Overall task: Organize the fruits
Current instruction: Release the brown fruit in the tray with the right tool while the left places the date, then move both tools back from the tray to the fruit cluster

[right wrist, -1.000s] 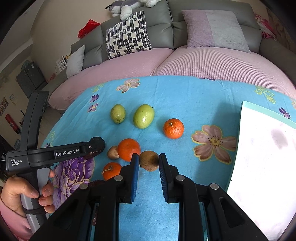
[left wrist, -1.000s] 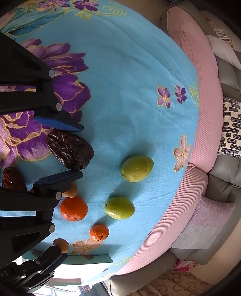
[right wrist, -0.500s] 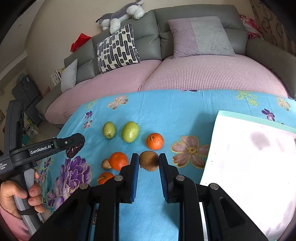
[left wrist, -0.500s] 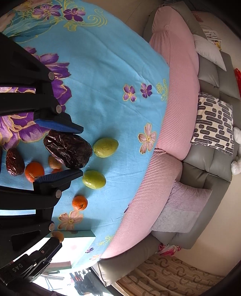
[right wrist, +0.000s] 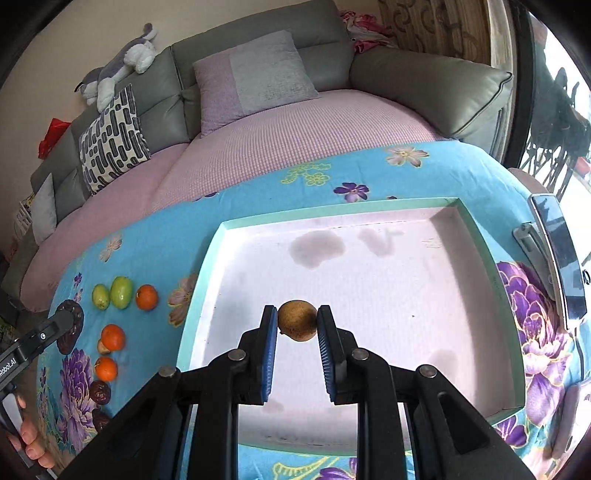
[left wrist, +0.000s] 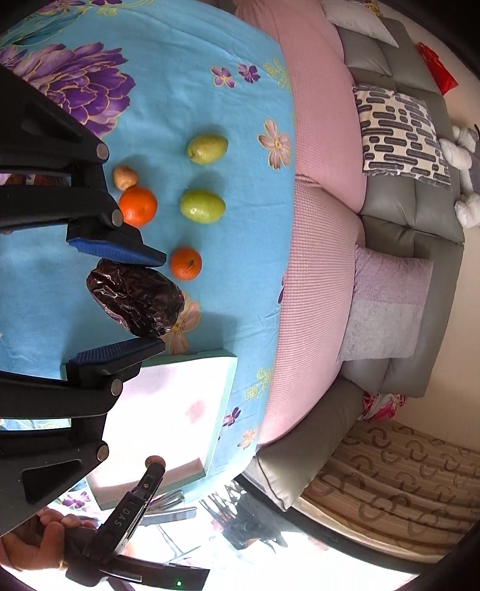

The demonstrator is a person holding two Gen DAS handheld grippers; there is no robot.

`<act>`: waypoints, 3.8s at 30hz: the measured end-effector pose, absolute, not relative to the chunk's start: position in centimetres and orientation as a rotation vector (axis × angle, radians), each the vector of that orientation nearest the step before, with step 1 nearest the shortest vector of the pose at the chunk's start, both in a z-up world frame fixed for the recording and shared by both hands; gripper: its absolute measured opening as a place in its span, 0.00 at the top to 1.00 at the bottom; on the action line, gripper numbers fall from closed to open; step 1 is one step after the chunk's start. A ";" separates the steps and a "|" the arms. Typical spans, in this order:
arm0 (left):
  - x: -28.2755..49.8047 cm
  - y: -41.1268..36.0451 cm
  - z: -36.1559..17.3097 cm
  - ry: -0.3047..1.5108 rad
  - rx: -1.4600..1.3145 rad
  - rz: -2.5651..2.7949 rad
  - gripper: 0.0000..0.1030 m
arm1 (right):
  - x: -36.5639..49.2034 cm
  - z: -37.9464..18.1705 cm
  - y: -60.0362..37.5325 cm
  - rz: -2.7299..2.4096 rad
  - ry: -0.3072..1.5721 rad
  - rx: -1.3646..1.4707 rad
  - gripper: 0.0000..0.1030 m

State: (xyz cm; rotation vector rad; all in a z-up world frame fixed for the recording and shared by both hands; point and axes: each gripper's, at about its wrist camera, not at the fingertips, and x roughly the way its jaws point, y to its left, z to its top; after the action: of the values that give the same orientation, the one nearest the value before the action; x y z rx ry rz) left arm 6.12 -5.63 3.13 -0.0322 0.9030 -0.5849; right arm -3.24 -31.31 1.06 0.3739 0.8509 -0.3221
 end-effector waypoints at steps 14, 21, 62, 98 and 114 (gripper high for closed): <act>1.0 -15.5 1.2 0.908 0.119 -0.817 0.59 | -8.2 2.2 -37.1 -0.462 0.799 0.461 0.78; 1.1 -17.3 -1.8 0.959 0.174 -0.818 0.59 | -6.4 -0.7 -37.0 -0.435 0.886 0.470 0.78; 3.5 -13.7 -1.5 1.004 0.117 -0.649 0.17 | -4.6 -3.4 -36.6 -0.465 1.004 0.461 0.20; 8.7 11.3 2.1 0.794 -0.238 -0.058 0.00 | 0.6 0.5 -23.9 -0.116 0.757 0.356 0.12; 9.4 11.2 0.5 0.867 -0.229 -0.066 0.00 | 5.0 -1.9 -12.9 0.160 0.832 0.233 0.13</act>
State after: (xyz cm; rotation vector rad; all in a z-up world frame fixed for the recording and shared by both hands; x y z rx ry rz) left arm 9.43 11.25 0.49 -0.2292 0.8669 -0.0663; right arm 4.99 -12.95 -1.89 0.2326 0.8322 0.1601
